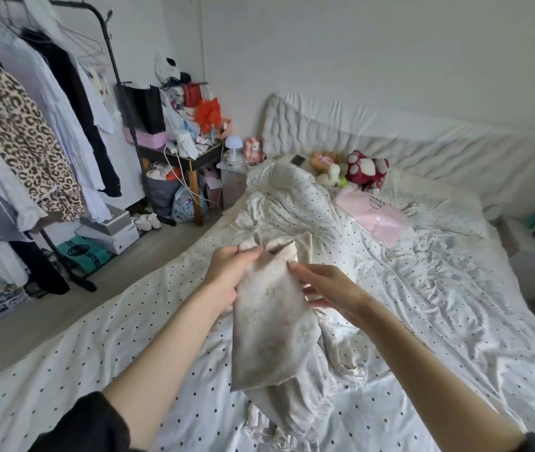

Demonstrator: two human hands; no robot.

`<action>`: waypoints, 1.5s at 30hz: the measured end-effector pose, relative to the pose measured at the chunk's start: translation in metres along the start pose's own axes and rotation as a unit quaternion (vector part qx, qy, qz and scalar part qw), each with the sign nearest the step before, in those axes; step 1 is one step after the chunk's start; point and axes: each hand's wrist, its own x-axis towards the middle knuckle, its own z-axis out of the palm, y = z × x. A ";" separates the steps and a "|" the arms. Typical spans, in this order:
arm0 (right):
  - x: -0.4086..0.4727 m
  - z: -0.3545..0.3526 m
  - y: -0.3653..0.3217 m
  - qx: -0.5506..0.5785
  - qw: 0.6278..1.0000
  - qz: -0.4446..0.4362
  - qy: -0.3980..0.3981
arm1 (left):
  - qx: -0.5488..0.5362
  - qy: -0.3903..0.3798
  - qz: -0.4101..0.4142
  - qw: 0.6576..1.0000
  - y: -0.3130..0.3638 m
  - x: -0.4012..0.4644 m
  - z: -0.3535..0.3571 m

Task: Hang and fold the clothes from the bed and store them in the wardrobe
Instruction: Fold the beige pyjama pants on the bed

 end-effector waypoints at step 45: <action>-0.025 0.019 0.039 -0.031 0.987 -0.026 0.155 | -0.096 -0.131 0.012 0.987 0.060 -0.023 0.012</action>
